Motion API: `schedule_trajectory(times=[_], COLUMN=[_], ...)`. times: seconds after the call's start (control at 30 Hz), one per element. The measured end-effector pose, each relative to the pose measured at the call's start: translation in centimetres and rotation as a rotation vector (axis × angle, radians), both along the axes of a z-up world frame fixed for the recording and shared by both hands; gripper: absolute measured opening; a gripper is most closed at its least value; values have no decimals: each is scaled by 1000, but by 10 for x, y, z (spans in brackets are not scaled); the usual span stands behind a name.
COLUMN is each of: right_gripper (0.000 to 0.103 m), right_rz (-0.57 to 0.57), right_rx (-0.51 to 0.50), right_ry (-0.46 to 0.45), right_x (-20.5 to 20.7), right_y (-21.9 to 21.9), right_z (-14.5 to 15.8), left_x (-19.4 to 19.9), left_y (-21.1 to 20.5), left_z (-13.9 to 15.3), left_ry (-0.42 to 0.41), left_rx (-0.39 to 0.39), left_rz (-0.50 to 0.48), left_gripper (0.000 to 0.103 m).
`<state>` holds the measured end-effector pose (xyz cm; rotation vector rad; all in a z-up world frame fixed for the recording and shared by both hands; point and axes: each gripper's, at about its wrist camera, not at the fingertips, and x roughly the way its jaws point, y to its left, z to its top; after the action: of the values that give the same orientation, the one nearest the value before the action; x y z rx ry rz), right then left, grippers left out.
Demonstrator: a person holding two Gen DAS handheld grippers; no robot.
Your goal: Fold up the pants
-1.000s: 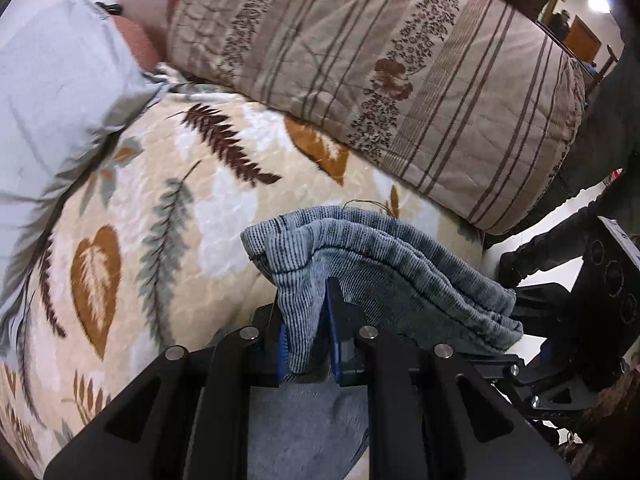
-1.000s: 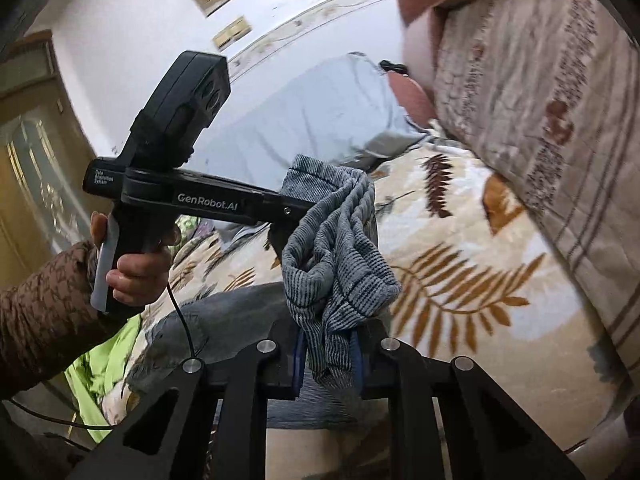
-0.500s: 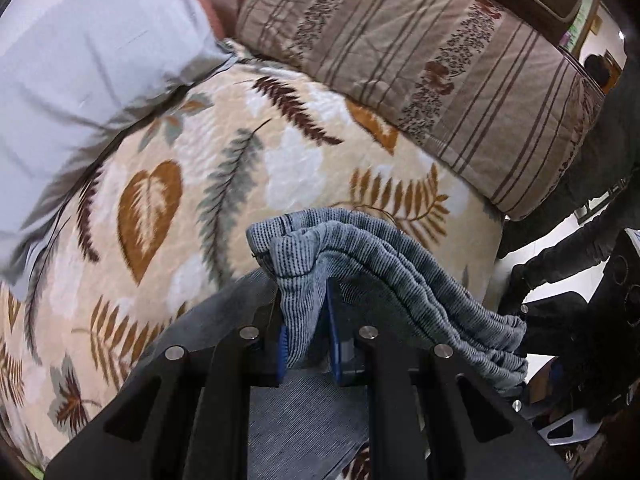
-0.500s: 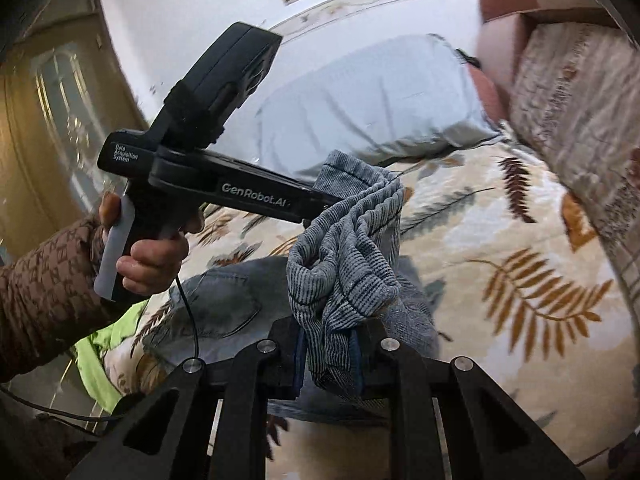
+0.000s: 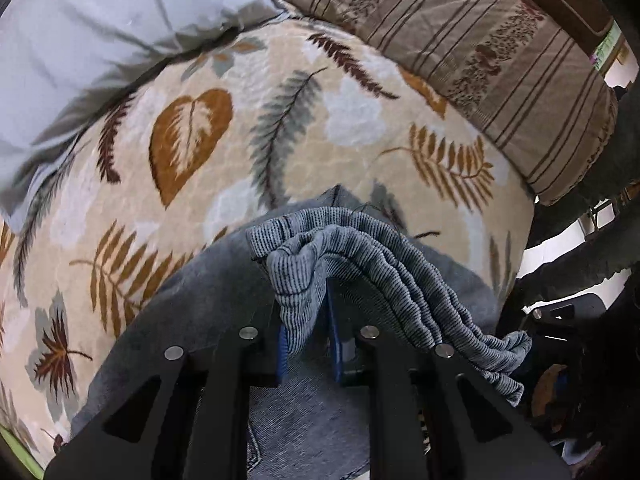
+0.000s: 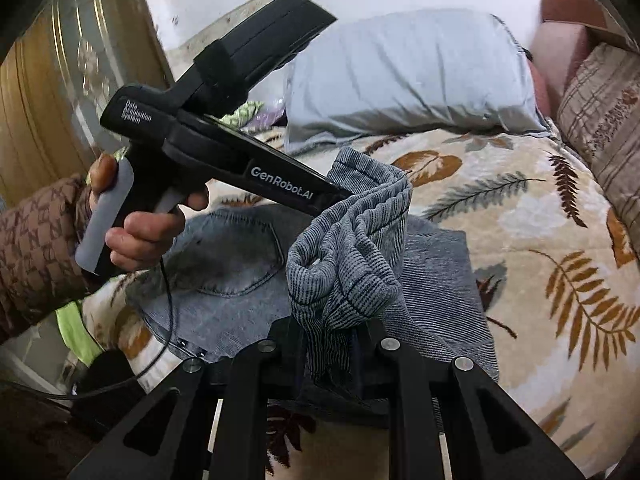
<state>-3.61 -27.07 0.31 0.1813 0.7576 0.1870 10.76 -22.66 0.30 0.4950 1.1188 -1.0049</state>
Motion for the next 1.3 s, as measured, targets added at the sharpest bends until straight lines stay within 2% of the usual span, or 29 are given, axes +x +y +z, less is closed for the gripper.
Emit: schedule_trajectory(times=[0.13,0.33,0.57,0.67,0.77,0.9,0.97,1.03,1.13,1.2,1.3], right_gripper=[19,22,27,33,36,48,52,60,62,62,63], right_rz=[22,70,111,144,151,166,192,195,112,22,-48], right_rx=[-32,-133,-266,-340,-353,-277,-228,-147,-40,32,107], right_ry=[31,57,70,79,78,78,53,18,-7,-19,10], right_x=[6,13,16,16,14,4,-6,-12,-2,10,34], right_y=[12,38,64,78,80,68,59,43,4,-30,-63], right_z=[-12,-26,-40,-45,-42,-20,-2,17,38,47,46], left_x=[4,9,13,14,16,22,23,19,8,5,8], left_y=[9,26,45,59,78,111,126,131,134,133,136], left_z=[-14,-28,-30,-30,-27,-21,-15,-9,-7,-13,-31], left_ry=[15,9,-21,-18,-28,18,73,120,172,223,302], left_rx=[24,52,84,105,118,102,62,9,-68,-98,-85], left_rz=[15,37,71,104,156,272,348,393,458,499,587], left_gripper=[17,24,34,36,36,37,39,53,66,66,66])
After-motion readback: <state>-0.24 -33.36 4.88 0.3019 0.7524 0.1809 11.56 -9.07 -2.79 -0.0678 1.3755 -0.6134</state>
